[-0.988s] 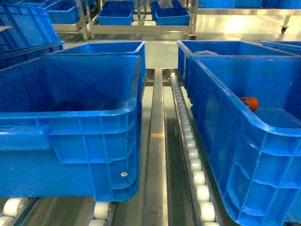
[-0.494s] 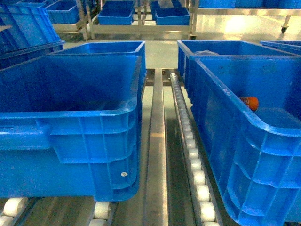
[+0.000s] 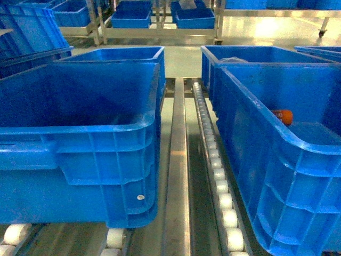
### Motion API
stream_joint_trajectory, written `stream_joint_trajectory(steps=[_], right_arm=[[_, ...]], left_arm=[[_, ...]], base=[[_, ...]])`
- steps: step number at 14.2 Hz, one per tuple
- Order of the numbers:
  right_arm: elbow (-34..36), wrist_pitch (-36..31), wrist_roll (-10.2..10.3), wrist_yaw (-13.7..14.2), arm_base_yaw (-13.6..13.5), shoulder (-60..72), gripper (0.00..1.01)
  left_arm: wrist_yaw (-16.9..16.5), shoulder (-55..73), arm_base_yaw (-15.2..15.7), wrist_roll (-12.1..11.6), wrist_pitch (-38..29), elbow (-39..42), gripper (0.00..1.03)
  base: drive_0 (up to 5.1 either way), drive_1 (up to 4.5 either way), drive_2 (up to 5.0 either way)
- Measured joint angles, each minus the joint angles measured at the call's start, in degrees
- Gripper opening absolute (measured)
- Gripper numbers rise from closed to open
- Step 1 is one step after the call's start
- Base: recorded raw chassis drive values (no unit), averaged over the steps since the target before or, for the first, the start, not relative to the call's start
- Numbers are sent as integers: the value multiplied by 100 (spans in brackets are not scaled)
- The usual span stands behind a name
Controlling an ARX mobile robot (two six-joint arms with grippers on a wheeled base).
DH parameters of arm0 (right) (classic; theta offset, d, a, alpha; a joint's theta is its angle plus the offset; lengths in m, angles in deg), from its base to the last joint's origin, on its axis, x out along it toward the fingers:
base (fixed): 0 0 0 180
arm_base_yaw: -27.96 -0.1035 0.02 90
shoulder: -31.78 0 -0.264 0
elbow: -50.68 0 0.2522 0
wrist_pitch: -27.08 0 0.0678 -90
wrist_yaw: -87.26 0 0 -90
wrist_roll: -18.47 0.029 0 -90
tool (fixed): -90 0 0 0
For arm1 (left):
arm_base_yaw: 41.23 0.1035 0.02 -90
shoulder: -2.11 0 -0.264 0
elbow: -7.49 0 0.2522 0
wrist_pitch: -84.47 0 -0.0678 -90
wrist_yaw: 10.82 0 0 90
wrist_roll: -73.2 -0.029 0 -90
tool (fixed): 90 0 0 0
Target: Sort blue parts and orange caps into right shelf containers
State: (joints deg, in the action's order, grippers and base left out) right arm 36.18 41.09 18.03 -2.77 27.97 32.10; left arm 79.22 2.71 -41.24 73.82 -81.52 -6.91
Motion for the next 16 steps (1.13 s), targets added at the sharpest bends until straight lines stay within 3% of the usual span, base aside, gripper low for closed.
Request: stream_joint_trajectory(steps=[16], right_arm=[[0, 0, 0, 2, 0, 0, 98]], left_arm=[[0, 0, 0, 0, 0, 0, 98]], base=[[0, 0, 0]])
